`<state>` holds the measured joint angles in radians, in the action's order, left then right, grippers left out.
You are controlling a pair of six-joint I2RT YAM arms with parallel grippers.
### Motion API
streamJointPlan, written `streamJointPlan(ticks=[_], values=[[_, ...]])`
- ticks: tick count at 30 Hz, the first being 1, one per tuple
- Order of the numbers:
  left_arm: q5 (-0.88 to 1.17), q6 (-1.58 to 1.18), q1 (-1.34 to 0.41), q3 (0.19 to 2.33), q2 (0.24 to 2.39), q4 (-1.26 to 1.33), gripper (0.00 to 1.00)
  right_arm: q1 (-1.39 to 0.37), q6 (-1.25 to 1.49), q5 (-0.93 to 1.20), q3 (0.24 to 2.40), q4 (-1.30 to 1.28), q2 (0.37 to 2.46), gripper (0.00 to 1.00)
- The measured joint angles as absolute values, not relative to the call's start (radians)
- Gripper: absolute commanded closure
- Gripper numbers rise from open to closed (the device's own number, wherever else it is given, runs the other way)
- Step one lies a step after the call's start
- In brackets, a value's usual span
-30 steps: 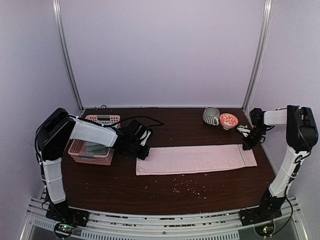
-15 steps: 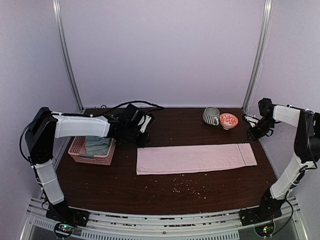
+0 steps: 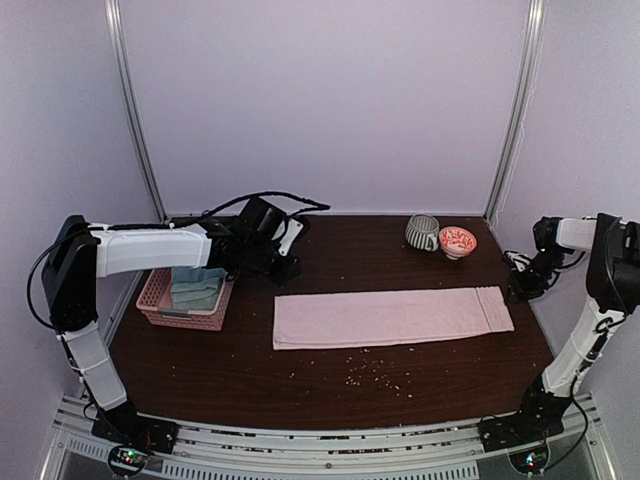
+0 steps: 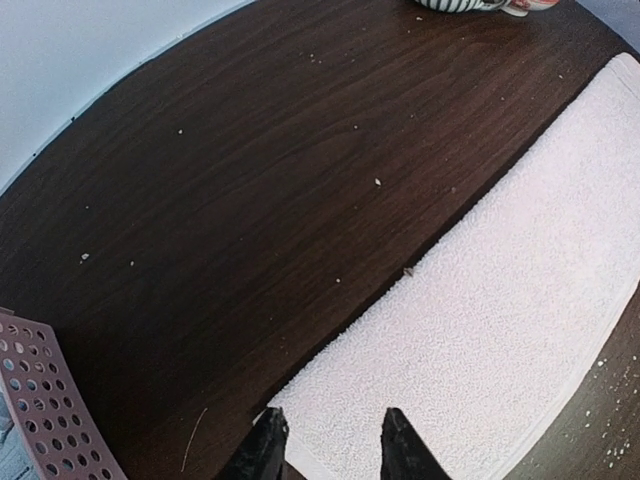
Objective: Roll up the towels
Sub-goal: Pick up the towel from the center of the board.
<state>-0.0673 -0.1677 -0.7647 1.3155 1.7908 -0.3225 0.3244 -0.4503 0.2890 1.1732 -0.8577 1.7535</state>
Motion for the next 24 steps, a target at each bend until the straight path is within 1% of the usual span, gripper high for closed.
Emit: streamJointPlan(ticks=[4, 9, 18, 24], values=[[-0.068, -0.158, -0.765, 1.311, 1.791, -0.324, 0.67, 0.323, -0.444, 0.295, 1.173, -0.860, 1.787, 0.57], [-0.075, -0.147, -0.765, 1.311, 1.791, -0.324, 0.67, 0.323, -0.442, 0.298, 1.176, -0.857, 1.843, 0.61], [-0.083, -0.136, -0.765, 1.311, 1.806, -0.328, 0.67, 0.328, -0.442, 0.310, 1.176, -0.851, 1.848, 0.70], [-0.087, -0.135, -0.765, 1.311, 1.821, -0.341, 0.67, 0.321, -0.442, 0.301, 1.176, -0.848, 1.849, 0.70]])
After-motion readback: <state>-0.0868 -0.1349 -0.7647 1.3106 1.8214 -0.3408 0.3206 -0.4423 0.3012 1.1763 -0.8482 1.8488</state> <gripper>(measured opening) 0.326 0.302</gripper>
